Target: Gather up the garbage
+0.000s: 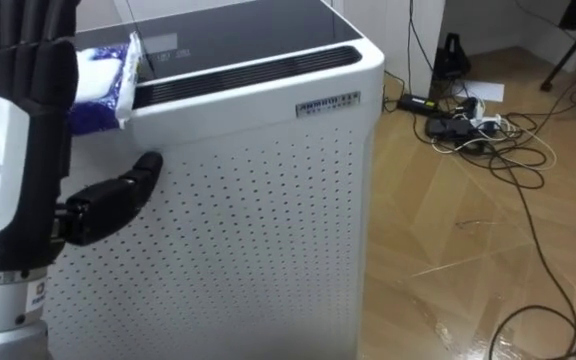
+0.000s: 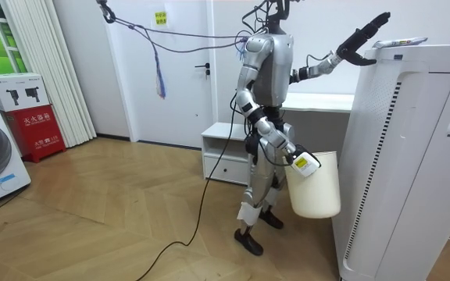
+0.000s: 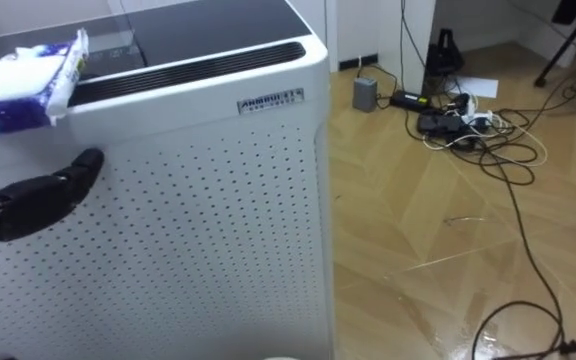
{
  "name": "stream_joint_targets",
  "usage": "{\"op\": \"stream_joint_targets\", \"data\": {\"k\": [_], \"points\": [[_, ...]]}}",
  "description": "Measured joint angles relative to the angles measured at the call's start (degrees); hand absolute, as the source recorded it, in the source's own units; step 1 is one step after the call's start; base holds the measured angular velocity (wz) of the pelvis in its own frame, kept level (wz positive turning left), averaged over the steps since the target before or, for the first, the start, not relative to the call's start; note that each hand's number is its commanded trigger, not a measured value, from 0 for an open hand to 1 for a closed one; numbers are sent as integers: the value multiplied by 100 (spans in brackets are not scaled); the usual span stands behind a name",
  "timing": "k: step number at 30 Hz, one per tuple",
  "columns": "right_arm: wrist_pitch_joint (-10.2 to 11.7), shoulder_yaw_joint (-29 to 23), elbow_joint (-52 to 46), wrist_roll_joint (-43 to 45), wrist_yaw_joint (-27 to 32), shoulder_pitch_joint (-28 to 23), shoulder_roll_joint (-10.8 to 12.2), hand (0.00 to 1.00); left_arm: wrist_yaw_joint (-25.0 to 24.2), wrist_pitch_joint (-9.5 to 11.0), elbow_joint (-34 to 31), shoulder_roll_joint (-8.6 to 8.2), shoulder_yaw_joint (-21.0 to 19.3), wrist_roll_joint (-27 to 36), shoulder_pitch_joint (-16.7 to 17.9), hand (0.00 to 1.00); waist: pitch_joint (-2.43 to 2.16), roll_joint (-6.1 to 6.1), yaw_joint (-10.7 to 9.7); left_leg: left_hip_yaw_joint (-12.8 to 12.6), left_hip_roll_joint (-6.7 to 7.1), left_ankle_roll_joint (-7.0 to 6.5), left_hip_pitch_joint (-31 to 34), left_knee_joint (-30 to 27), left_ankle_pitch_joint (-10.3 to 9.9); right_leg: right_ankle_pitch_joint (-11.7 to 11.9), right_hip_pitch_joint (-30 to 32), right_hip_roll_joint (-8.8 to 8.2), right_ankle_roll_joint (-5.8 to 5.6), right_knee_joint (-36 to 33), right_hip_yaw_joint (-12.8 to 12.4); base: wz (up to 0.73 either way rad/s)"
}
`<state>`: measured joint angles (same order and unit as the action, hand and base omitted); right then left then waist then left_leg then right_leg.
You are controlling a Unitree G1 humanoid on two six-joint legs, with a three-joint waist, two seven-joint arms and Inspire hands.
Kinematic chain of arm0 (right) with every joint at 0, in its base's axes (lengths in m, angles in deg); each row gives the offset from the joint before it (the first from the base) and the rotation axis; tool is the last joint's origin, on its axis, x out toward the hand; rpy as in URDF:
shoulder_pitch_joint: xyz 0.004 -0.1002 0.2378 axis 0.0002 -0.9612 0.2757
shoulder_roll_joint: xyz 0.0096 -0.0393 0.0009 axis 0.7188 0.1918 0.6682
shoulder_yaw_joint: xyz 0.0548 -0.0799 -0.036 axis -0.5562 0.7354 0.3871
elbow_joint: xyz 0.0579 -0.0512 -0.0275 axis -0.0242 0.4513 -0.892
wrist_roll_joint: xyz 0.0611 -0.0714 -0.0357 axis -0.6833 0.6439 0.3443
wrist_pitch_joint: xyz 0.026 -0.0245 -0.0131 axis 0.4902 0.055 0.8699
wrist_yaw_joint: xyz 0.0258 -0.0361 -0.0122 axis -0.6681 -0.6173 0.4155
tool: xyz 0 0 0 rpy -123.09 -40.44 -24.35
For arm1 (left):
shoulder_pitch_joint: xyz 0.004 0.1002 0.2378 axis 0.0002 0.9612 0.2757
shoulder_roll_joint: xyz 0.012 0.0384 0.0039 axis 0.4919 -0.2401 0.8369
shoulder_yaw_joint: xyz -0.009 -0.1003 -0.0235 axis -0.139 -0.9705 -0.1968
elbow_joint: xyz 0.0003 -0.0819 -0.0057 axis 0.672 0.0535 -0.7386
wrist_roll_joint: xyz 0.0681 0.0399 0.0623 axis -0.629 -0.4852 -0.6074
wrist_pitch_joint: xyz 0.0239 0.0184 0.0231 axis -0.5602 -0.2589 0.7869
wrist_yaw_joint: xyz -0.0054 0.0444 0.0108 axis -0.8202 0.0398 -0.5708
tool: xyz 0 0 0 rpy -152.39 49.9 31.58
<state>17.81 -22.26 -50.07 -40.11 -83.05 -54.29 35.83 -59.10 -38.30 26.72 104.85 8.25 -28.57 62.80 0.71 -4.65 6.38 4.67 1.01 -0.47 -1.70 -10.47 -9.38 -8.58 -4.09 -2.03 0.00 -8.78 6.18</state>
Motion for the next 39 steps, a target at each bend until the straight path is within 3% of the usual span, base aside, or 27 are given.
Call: {"op": "stream_joint_targets", "data": {"k": [4, 8, 16, 20, 30, 34, 39], "points": [[-72, 0, 1, 17, -24, -53, -60, 100, -111, -170, 168, 2, 0, -2, 11, 0, -11, -67, -2, 2, 1, -1, -61, -14, 1, -3, -79, 2, -5, 5, 6, 1], [-130, 0, 1, 18, -30, -64, -120, 100, -186, -205, 170, 2, -8, -2, 12, 0, -9, -114, 1, 1, 2, -1, -77, 2, 1, -7, -88, 2, -7, 9, 6, 0], [-131, -9, 0, 16, -31, -62, -130, 100, -232, -286, 169, 3, -8, -2, 16, 0, -9, -108, 7, -14, 5, -2, -80, 4, 1, -14, -95, -1, -11, 14, 13, 0], [-156, -14, 1, 17, -40, -64, -132, 100, -480, -384, 148, 6, -10, -7, 17, 0, -14, -114, 19, -21, 4, -2, -81, -6, 1, -15, -91, -1, -11, 11, 13, 0], [-253, -29, 1, 16, -89, -66, -131, 100, -1097, -409, 166, 6, -71, -2, 35, 0, -31, -125, 36, -21, 2, -2, -99, -22, 2, -16, -121, 0, -12, -2, 20, 0], [-256, -25, 1, 16, -88, -66, -122, 100, -1331, -526, 167, 8, -71, -5, 64, 0, -29, -123, 34, -21, 1, -2, -153, -23, 2, -20, -147, 0, -12, 4, 26, 0], [-308, -23, -15, 17, -80, -66, -132, 100, -1545, -593, 252, 80, -72, 0, 103, 0, -36, -133, 29, -27, -2, -2, -199, -12, 1, -34, -178, 1, -11, -11, 24, 0]]}}
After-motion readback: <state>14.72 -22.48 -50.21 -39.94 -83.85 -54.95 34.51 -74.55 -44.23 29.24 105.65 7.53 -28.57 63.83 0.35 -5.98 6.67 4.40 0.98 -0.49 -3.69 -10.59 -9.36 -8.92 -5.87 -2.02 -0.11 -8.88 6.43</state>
